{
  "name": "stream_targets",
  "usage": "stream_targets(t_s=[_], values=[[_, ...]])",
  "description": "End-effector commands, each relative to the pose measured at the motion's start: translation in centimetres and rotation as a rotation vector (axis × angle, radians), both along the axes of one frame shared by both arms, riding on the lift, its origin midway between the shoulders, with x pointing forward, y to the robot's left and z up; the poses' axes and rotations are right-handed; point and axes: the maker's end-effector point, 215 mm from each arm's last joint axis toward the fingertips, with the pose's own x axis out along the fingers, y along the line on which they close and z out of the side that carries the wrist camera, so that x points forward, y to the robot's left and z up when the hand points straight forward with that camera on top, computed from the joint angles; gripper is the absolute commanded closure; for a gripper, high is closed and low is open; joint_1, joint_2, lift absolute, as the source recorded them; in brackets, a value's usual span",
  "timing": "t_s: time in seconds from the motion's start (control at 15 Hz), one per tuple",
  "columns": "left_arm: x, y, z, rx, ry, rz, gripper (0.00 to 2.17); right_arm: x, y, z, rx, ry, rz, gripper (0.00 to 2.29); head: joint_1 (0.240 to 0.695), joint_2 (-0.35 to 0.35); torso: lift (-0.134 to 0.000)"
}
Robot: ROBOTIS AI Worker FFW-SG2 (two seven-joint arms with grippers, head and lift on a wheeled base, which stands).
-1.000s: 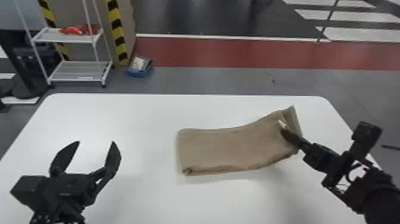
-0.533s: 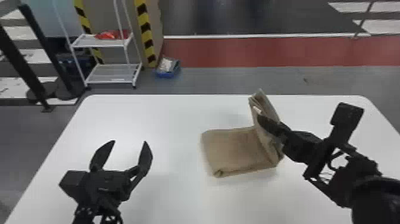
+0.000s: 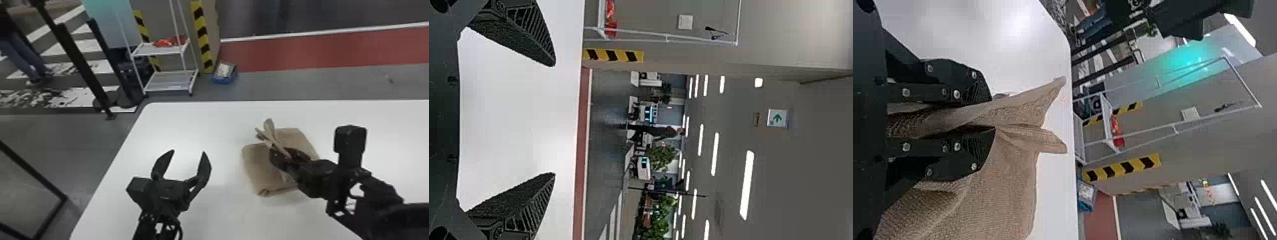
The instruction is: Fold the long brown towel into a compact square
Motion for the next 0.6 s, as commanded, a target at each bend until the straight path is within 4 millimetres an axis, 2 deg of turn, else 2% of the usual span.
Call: stream_targets(t_s=[0.0,0.13,0.27,0.33,0.4,0.47,0.53], values=[[0.1,0.0,-0.2,-0.003,0.002,0.001,0.09,-0.5,1.2,2.0,0.082,-0.056,0.038,0.00,0.695,0.281,-0.119],[0.1,0.0,-0.3,-0.003,0.004,0.000,0.09,0.4,0.0,4.8,0.164,-0.128,0.002,0.06,0.695,0.298,-0.119],[0.1,0.0,-0.2,-0.005,0.002,0.001,0.09,1.8,-1.7,3.8,0.152,-0.115,-0.059,0.13,0.695,0.287,-0.119],[0.1,0.0,-0.3,-0.005,0.002,-0.001,0.09,2.7,-2.4,2.8,0.121,-0.105,-0.083,0.38,0.695,0.277,-0.119],[0.1,-0.1,-0.2,-0.005,0.001,-0.002,0.09,3.3,-2.5,1.9,0.090,-0.096,-0.081,0.76,0.695,0.267,-0.119],[0.1,-0.1,-0.2,-0.005,-0.001,-0.002,0.09,3.5,-1.7,0.6,0.058,-0.069,-0.060,1.41,0.695,0.258,-0.119],[0.1,-0.1,-0.2,-0.005,-0.001,-0.002,0.09,3.3,-0.7,-1.4,0.017,-0.024,-0.032,1.82,0.695,0.254,-0.119]])
